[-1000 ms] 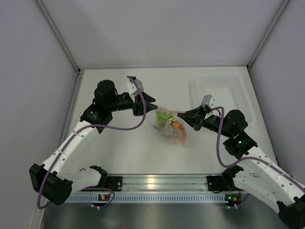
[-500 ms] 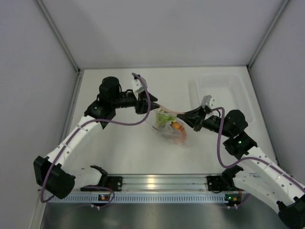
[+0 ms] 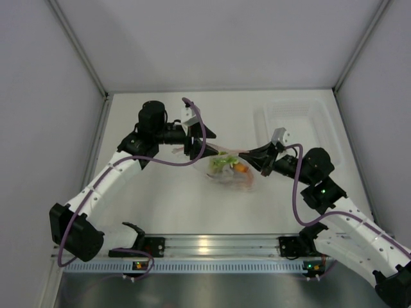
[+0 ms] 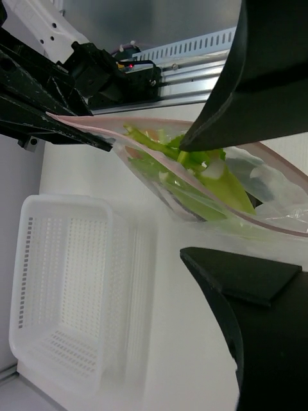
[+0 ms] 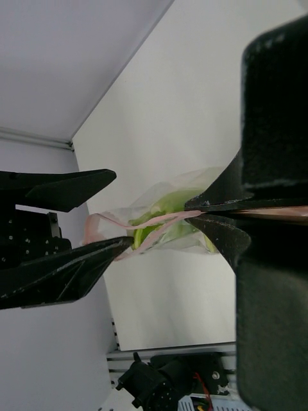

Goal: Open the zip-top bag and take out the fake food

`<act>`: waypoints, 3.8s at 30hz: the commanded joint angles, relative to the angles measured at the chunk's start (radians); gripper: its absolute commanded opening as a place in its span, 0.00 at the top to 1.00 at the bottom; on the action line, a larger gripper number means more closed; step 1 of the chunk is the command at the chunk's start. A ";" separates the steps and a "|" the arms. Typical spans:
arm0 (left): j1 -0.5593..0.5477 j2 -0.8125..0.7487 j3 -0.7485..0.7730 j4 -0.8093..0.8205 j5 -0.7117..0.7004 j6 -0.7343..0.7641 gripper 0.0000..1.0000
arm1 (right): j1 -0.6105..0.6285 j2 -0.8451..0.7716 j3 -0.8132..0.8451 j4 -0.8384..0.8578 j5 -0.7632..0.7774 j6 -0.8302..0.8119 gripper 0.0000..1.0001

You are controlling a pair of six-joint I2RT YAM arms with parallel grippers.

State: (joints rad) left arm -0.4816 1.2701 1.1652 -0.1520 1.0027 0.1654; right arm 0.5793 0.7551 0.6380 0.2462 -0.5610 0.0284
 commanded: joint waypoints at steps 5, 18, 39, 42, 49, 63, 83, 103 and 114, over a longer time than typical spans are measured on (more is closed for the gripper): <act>-0.005 -0.018 0.053 -0.006 0.001 0.017 0.27 | -0.010 -0.003 0.040 0.042 0.016 -0.016 1.00; -0.006 -0.012 0.067 -0.060 -0.042 0.042 0.63 | -0.012 -0.011 0.038 0.054 0.001 -0.013 1.00; -0.074 -0.025 0.131 -0.049 -0.450 -0.049 1.00 | -0.012 0.072 0.090 0.035 0.120 0.024 1.00; -0.084 -0.009 0.157 -0.041 -0.614 -0.110 1.00 | -0.012 0.098 0.136 -0.016 0.271 0.102 0.73; -0.086 0.008 0.212 -0.029 -0.889 -0.269 1.00 | -0.010 0.142 0.258 -0.194 0.596 0.321 0.45; -0.144 0.001 0.058 0.194 -1.113 -0.664 1.00 | 0.068 0.391 0.339 -0.047 0.475 0.831 0.43; -0.224 0.104 0.036 0.362 -1.067 -0.764 1.00 | 0.070 0.470 0.503 -0.324 0.631 0.642 0.44; -0.233 -0.026 0.036 0.187 -1.524 -0.531 1.00 | -0.116 0.290 0.237 -0.512 0.859 0.453 1.00; -0.227 -0.025 0.031 0.173 -1.331 -0.605 1.00 | -0.205 0.285 0.212 -0.429 0.589 0.441 0.89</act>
State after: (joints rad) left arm -0.7517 1.2873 1.1702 -0.0269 -0.3195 -0.4267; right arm 0.4191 1.0351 0.8677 -0.1699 0.0376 0.5190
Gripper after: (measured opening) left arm 0.020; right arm 0.093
